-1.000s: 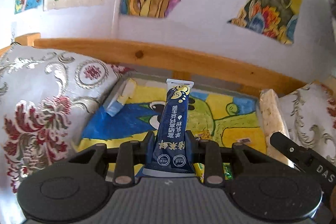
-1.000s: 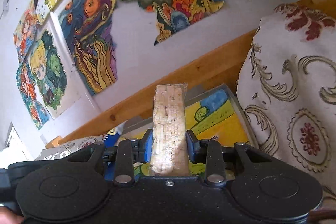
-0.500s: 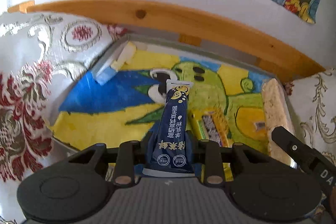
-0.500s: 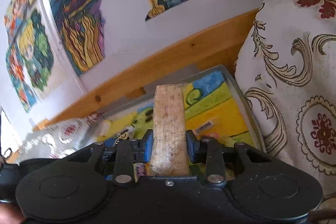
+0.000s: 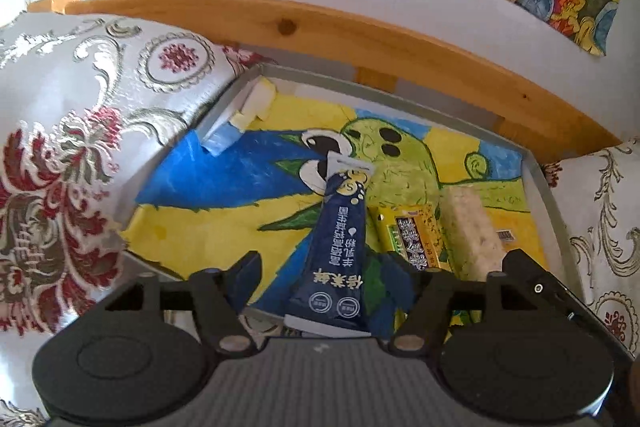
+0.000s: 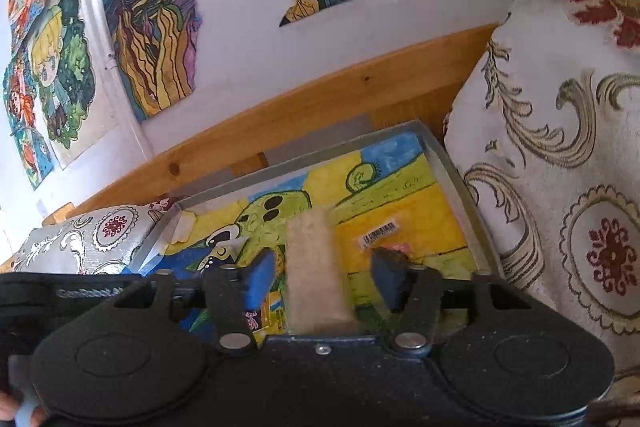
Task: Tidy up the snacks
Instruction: 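Carry both snacks over the grey tray and lower them in, then move both open grippers back over the snack pile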
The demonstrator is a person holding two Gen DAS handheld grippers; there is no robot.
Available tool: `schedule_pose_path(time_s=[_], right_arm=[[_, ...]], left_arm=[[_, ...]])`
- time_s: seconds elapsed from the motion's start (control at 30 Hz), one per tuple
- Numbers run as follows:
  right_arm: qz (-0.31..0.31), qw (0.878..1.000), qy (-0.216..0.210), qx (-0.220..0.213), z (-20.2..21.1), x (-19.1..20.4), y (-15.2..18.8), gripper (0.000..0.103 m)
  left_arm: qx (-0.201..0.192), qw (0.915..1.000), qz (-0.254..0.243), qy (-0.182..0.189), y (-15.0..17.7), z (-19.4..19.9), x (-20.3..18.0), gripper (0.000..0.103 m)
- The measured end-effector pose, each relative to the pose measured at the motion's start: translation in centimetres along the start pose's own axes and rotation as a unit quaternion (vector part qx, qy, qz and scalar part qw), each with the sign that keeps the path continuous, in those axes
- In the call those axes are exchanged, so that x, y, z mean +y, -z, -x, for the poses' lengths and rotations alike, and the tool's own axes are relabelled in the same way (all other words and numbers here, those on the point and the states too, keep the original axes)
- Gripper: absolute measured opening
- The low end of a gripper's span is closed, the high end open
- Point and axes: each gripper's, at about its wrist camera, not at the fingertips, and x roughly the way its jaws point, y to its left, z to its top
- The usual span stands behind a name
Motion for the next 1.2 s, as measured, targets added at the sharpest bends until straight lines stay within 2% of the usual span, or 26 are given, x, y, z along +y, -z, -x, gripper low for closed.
schedule_pose_path(time_s=[0.1,0.27,0.47,0.6,0.87,1.2], right_arm=[[0.015,1.000,0.004,-0.011,0.7,0.5,-0.1,0.076],[0.037,0.999,0.012,-0.032,2.9,1.2,-0.3,0.087],[0.046,0.997,0.022,-0.053,7.0,2.0,0.1,0.100],[0.063,0.996,0.029,-0.065,10.2,2.9,0.5,0.102],[0.078,0.993,0.032,-0.079,16.0,4.2,1.8,0.102],[0.062,0.995,0.027,-0.076,21.5,5.2,3.4,0.102]], left_arm=[[-0.017,0.9998,0.000,-0.008,-0.1,1.5,0.4,0.085],[-0.054,0.9982,0.007,-0.026,0.1,4.7,1.3,0.102],[-0.106,0.9941,-0.010,-0.021,1.8,9.2,2.2,0.102],[-0.128,0.9917,-0.002,-0.012,3.7,11.9,3.3,0.102],[-0.146,0.9892,0.013,-0.006,7.1,16.0,5.2,0.103],[-0.147,0.9886,0.025,-0.017,10.1,19.9,7.4,0.103]])
